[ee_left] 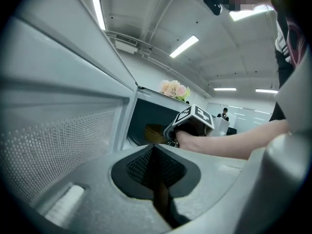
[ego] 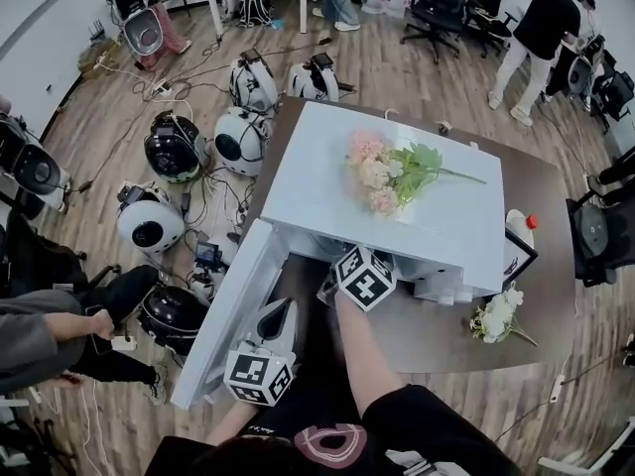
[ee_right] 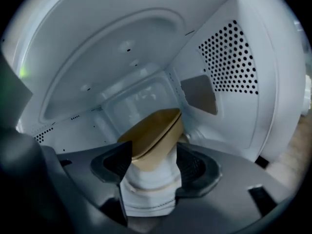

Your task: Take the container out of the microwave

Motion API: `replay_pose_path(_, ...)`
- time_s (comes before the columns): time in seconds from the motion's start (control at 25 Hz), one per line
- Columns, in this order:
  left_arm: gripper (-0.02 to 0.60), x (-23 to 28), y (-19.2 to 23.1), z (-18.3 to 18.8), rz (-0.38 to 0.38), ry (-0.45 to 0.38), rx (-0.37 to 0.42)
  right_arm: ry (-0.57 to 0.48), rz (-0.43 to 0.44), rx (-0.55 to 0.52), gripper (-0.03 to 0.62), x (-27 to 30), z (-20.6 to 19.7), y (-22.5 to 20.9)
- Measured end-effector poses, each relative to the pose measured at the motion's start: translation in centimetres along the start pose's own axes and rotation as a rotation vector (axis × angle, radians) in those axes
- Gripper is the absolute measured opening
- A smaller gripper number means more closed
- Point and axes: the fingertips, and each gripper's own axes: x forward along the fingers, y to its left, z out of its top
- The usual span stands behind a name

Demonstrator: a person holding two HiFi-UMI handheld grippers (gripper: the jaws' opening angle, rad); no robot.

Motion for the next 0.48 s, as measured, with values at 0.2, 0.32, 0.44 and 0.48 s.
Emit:
replay_pose_path(0.2, 0.009, 0.5, -0.4, -0.3, -0.010, 0.002, 0.004, 0.016, -0.014, -0.038, 0.286, -0.4, 0.2, -0.7)
replay_pose_path(0.32, 0.009, 0.7, -0.5, 0.2, -0.013, -0.013, 0.004, 0.015, -0.038, -0.077, 0.276, -1.0, 0.7, -1.4)
replay_pose_path(0.44, 0.009, 0.7, -0.2, 0.4, -0.008, -0.022, -0.002, 0.014, -0.047, -0.093, 0.264, -1.5, 0.9, -2.1)
replay_pose_path(0.48, 0.009, 0.7, -0.1, 0.4, -0.006, -0.023, -0.005, 0.015, -0.046, -0.094, 0.264, -1.6, 0.9, -2.2)
